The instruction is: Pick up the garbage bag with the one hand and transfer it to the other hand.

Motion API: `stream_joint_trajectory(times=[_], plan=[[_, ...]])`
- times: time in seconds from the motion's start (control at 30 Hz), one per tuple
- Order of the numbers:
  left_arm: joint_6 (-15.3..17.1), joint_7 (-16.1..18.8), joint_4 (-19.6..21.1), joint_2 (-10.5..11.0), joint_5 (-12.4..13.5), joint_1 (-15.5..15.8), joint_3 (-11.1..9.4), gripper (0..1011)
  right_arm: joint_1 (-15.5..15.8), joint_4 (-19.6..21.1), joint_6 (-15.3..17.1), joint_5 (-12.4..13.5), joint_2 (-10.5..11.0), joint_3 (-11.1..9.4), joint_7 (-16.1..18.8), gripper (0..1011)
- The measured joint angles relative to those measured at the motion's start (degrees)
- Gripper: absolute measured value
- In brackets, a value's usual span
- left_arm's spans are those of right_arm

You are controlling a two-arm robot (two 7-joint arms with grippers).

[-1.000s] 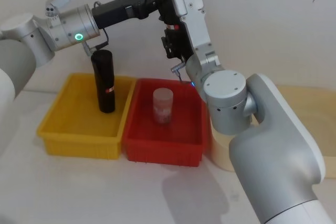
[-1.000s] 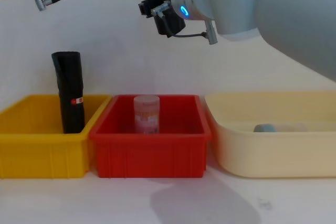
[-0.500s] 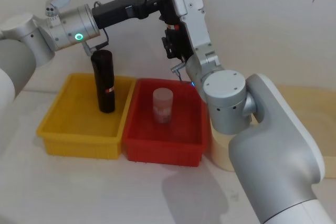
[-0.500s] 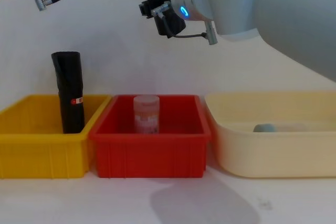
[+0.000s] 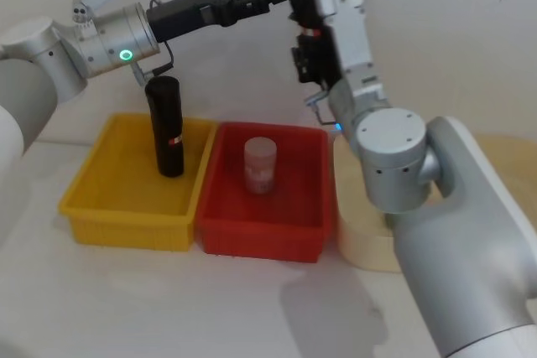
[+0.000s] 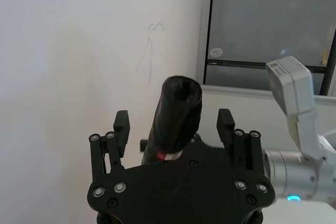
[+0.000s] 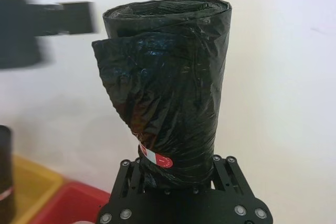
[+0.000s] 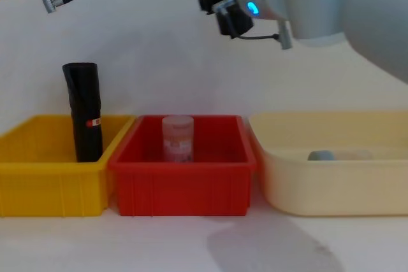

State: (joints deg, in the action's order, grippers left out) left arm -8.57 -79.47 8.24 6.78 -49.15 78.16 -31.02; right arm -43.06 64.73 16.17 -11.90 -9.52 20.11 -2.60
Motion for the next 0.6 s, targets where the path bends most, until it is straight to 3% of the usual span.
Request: stream_joint_trajectory(times=[0.6], plan=[[0.0,0.0,0.0,0.0,0.0,0.0,0.0,1001,5.3,7.7,3.7,-0.2,7.1,-6.9,-1.0,526]])
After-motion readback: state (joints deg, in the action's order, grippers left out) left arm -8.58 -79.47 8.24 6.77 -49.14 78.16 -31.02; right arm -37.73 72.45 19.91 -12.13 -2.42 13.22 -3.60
